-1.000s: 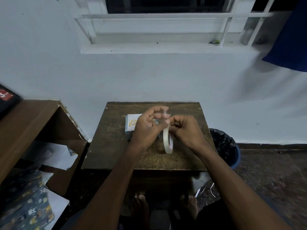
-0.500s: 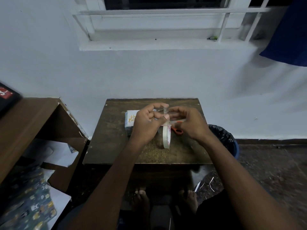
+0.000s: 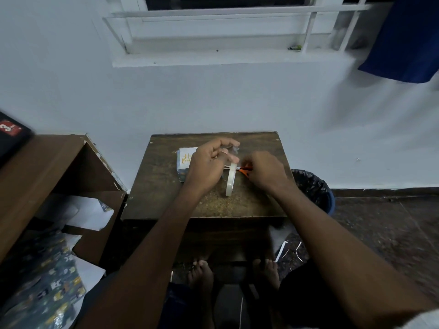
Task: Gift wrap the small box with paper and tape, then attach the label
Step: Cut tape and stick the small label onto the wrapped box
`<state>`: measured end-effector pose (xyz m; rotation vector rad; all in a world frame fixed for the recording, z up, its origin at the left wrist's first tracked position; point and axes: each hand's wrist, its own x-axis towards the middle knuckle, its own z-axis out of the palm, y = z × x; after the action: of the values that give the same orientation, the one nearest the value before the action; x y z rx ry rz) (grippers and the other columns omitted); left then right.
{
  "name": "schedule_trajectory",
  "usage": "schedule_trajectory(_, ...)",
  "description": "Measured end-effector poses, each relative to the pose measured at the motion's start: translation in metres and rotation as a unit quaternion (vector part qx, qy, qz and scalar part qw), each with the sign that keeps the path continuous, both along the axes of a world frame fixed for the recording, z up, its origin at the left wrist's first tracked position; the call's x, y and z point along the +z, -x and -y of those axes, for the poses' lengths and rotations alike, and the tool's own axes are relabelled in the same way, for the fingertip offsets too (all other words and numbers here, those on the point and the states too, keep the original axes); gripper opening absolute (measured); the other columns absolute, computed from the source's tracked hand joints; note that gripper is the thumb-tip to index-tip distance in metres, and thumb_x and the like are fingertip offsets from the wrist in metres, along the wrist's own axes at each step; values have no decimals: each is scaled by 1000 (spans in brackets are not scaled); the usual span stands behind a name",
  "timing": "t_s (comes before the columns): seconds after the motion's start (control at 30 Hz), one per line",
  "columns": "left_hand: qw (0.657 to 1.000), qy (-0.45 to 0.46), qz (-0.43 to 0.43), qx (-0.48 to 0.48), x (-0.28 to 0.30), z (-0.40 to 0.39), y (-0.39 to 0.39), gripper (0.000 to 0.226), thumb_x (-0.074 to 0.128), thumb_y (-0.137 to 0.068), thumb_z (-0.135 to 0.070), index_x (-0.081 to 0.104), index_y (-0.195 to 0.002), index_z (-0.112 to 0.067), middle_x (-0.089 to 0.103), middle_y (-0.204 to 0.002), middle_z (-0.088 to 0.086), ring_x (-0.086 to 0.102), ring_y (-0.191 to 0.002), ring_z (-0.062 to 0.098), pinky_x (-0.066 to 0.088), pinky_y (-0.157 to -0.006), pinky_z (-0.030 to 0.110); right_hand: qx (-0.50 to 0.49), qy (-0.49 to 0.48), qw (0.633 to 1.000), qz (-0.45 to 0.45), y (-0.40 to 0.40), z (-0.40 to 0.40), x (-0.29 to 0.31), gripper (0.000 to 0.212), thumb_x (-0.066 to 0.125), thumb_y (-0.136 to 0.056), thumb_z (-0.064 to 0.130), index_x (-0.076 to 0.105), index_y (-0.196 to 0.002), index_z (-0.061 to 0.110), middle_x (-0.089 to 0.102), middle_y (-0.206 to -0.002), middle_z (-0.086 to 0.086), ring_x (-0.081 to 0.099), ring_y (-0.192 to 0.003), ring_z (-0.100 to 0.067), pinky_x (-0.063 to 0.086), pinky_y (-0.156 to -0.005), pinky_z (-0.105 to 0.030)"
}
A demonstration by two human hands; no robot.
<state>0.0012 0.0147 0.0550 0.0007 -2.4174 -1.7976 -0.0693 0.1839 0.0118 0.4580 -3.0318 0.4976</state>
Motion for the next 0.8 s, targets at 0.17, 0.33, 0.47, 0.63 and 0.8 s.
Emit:
schedule_trajectory(0.17, 1000, 8, 9, -7, -5, 4, 4, 42, 49, -99, -5, 75, -113, -34, 81, -94, 4, 77, -98, 27, 59, -87, 67, -42, -65, 997, -27, -5, 2, 1, 17, 71, -92, 20, 69, -108, 15, 70, -105, -10, 68, -97, -34, 57, -75, -41)
schedule_trajectory(0.33, 1000, 4, 16, -14, -4, 6, 6, 36, 57, -99, -5, 75, -113, -32, 82, -96, -2, 75, -103, 17, 54, -88, 44, -48, -38, 998, 1, -1, -3, 4, 18, 66, -93, 15, 69, -111, 15, 65, -113, -12, 66, -98, -34, 54, -80, -41)
schedule_trajectory(0.47, 999, -11, 28, -12, -1, 7, 6, 32, 62, -95, -5, 77, -111, -29, 82, -98, -4, 73, -101, 11, 45, -81, 34, -53, 81, 992, 75, 10, -19, 23, 23, 71, -89, 8, 79, -108, 17, 76, -104, -5, 70, -96, -24, 58, -87, -37)
schedule_trajectory(0.63, 1000, -5, 25, -6, -1, 8, 8, 30, 66, -92, -6, 78, -109, -28, 80, -106, -12, 70, -97, -1, 46, -83, 36, -9, 161, 980, 114, 6, -37, 40, 27, 75, -80, -3, 79, -99, 17, 77, -86, -4, 75, -83, -21, 64, -81, -43)
schedule_trajectory(0.8, 1000, 6, 18, -8, -5, 12, 10, 40, 57, -96, -1, 74, -116, -31, 82, -94, -4, 73, -96, 4, 50, -96, 39, 31, 173, 977, 119, 2, -51, 54, 31, 80, -71, -5, 79, -91, 19, 77, -80, -2, 75, -77, -22, 64, -82, -48)
